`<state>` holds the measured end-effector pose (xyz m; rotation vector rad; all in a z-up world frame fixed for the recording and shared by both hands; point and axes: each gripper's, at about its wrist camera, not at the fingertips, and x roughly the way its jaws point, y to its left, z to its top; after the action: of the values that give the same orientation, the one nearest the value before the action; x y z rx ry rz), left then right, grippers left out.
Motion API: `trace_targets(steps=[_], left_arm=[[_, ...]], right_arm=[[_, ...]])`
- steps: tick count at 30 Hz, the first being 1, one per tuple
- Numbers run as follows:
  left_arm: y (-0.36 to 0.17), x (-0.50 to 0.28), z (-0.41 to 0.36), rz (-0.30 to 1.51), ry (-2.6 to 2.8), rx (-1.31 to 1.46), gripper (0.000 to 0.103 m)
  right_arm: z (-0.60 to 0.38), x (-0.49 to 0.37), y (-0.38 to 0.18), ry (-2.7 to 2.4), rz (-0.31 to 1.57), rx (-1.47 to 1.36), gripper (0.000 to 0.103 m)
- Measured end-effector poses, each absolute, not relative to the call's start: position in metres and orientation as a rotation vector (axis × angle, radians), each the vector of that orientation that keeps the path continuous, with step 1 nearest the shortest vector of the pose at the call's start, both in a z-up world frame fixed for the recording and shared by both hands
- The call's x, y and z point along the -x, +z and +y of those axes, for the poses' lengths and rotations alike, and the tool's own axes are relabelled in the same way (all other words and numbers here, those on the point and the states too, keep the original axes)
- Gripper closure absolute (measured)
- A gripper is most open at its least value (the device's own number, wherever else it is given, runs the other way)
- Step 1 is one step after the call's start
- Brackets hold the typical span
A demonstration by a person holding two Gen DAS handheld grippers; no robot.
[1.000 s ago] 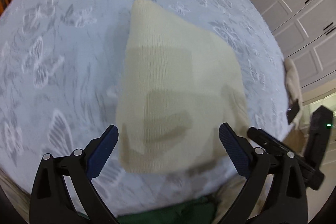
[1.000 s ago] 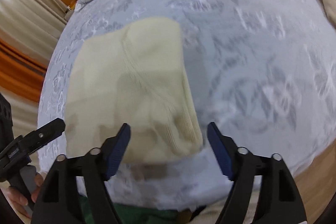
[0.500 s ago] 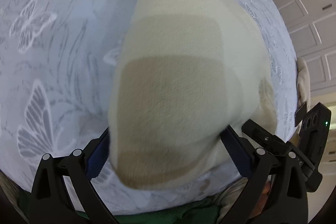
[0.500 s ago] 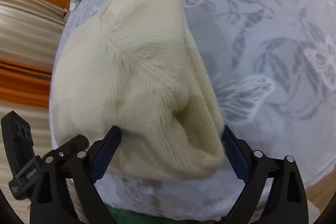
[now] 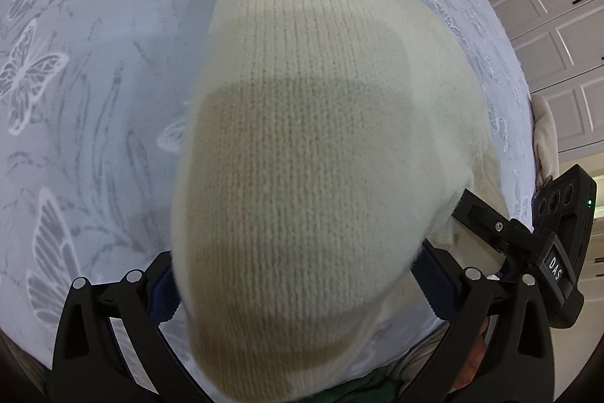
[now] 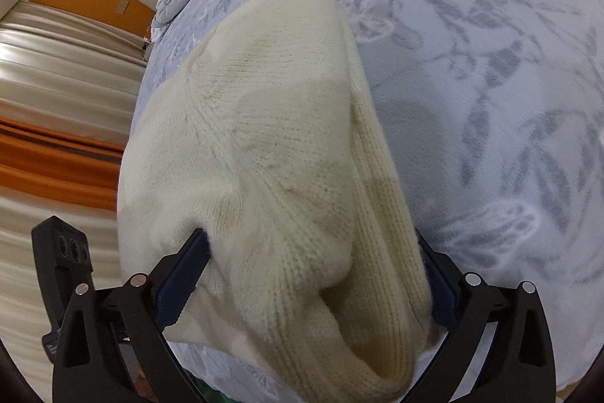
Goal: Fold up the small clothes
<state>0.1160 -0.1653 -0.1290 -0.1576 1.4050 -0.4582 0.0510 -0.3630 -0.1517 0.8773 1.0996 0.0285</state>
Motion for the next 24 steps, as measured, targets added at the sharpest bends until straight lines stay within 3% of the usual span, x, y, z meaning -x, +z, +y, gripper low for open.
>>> trace_targets(steps=[9,12,13,15,20,24], left_arm=[[-0.141,-0.119,-0.165,1.382,-0.539,0.21,0.005],[-0.135,-0.118,-0.154,1.385,-0.572,0.262,0.009],[-0.129,-0.116,-0.148,1.38,-0.583,0.304,0.01],[-0.121,-0.114,-0.133,1.369,-0.595,0.385,0.01],[-0.114,-0.124,-0.109,1.325,-0.534,0.461,0.005],[-0.14,-0.145,-0.111,1.409,-0.512,0.589,0.005]], right_arm=[[-0.373,-0.042,-0.155,0.036,1.081,-0.887,0.005],[-0.375,-0.041,-0.152,0.088,1.048,-0.912,0.027],[-0.377,-0.04,-0.152,0.094,1.038,-0.927,0.029],[-0.379,-0.04,-0.156,0.096,1.043,-0.952,0.028],[-0.383,-0.044,-0.162,0.112,1.043,-1.019,0.014],[-0.387,-0.043,-0.168,0.122,1.027,-1.079,0.012]])
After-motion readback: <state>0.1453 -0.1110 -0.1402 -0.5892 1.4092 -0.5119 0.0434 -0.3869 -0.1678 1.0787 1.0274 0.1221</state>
